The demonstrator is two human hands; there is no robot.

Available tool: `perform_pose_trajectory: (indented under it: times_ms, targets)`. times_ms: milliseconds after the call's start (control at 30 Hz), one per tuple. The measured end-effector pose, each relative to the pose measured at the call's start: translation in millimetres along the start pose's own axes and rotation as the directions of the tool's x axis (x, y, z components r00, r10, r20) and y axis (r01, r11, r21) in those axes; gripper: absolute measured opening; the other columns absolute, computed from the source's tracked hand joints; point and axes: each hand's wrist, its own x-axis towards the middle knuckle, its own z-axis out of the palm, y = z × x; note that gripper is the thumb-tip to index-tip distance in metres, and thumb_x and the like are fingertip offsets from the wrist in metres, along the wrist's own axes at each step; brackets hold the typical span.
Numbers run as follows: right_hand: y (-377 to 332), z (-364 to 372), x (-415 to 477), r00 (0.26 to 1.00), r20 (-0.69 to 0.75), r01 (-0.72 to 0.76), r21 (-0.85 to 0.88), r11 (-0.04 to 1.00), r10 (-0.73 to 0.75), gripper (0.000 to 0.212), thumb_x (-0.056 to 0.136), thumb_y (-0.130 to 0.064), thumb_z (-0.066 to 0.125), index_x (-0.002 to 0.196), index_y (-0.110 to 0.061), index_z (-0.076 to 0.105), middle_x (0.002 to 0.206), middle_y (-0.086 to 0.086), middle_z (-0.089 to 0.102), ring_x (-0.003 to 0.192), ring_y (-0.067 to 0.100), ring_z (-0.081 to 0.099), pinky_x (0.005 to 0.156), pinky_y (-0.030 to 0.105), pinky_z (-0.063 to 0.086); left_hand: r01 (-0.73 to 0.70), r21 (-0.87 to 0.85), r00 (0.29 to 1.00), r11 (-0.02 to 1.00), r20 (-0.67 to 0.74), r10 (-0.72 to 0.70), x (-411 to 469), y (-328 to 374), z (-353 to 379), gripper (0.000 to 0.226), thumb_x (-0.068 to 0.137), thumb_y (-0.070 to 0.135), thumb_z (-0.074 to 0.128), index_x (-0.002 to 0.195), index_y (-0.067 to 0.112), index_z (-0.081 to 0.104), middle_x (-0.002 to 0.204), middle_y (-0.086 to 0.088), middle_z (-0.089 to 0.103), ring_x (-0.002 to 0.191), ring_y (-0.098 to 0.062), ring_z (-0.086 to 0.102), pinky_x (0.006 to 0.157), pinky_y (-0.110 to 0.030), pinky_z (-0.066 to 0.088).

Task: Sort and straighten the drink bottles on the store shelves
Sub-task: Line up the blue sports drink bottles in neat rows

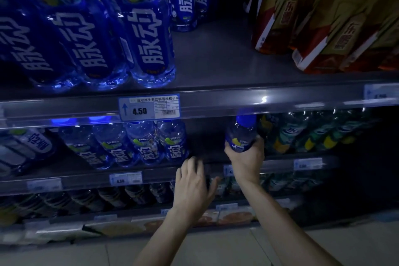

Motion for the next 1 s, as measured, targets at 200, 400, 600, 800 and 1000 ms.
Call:
perform_pose_trajectory:
  times_ms: [200, 400, 600, 800, 1000]
  targets:
    - [-17.4, -13.2, -25.0, 0.992, 0.09, 0.092, 0.029, 0.995, -0.094, 0.051, 0.062, -0.021, 0.089, 0.098, -0.018, 0.053, 0.096, 0.001, 0.061, 0.087, 0.01, 0.061, 0.071, 0.006, 0.042, 0.004, -0.007, 1.0, 1.0, -0.025, -0.004, -13.2, -11.2, -23.5, 0.066, 0.09, 0.057, 0.038, 0.132, 0.006, 0.046, 0.134, -0.014, 0.046, 0.127, -0.031, 0.04, 0.101, -0.041, 0.036]
    - [-48.2, -32.5, -59.1, 0.987, 0.093, 0.124, 0.041, 0.991, -0.127, 0.049, 0.061, -0.028, 0.085, 0.094, -0.033, 0.049, 0.094, -0.007, 0.058, 0.088, 0.001, 0.059, 0.074, 0.011, 0.046, -0.038, -0.023, 0.998, 0.999, -0.053, 0.037, -29.7, -18.3, -59.8, 0.066, 0.09, 0.056, 0.04, 0.135, 0.008, 0.044, 0.136, -0.013, 0.045, 0.129, -0.029, 0.038, 0.104, -0.04, 0.033]
    - [-73.9, -57.4, -95.5, 0.992, 0.08, 0.094, 0.017, 0.995, -0.095, 0.056, 0.065, -0.029, 0.086, 0.097, -0.053, 0.047, 0.104, 0.003, 0.061, 0.092, 0.011, 0.064, 0.074, 0.022, 0.052, -0.139, -0.046, 0.98, 0.989, -0.149, 0.131, -47.2, -32.6, -115.2, 0.064, 0.091, 0.054, 0.043, 0.134, 0.007, 0.048, 0.133, -0.013, 0.05, 0.128, -0.03, 0.042, 0.106, -0.042, 0.034]
    - [-131.2, -72.7, -105.1, 0.997, 0.046, 0.065, 0.061, 0.996, -0.067, 0.046, 0.065, -0.039, 0.083, 0.099, -0.035, 0.053, 0.102, 0.004, 0.061, 0.087, 0.012, 0.065, 0.069, 0.018, 0.051, -0.203, -0.009, 0.968, 0.979, -0.15, 0.199, -52.6, -50.7, -177.7, 0.062, 0.094, 0.055, 0.038, 0.139, 0.013, 0.04, 0.137, -0.006, 0.044, 0.129, -0.024, 0.038, 0.109, -0.039, 0.03]
    - [-203.2, -79.4, -89.1, 0.992, 0.107, 0.057, 0.042, 0.997, -0.062, 0.047, 0.068, -0.034, 0.085, 0.102, -0.022, 0.054, 0.098, -0.001, 0.062, 0.083, 0.01, 0.064, 0.068, 0.027, 0.053, -0.27, -0.006, 0.946, 0.963, -0.187, 0.264, -45.2, -54.3, -229.1, 0.065, 0.095, 0.056, 0.033, 0.143, 0.013, 0.036, 0.145, -0.005, 0.04, 0.136, -0.022, 0.031, 0.112, -0.039, 0.026]
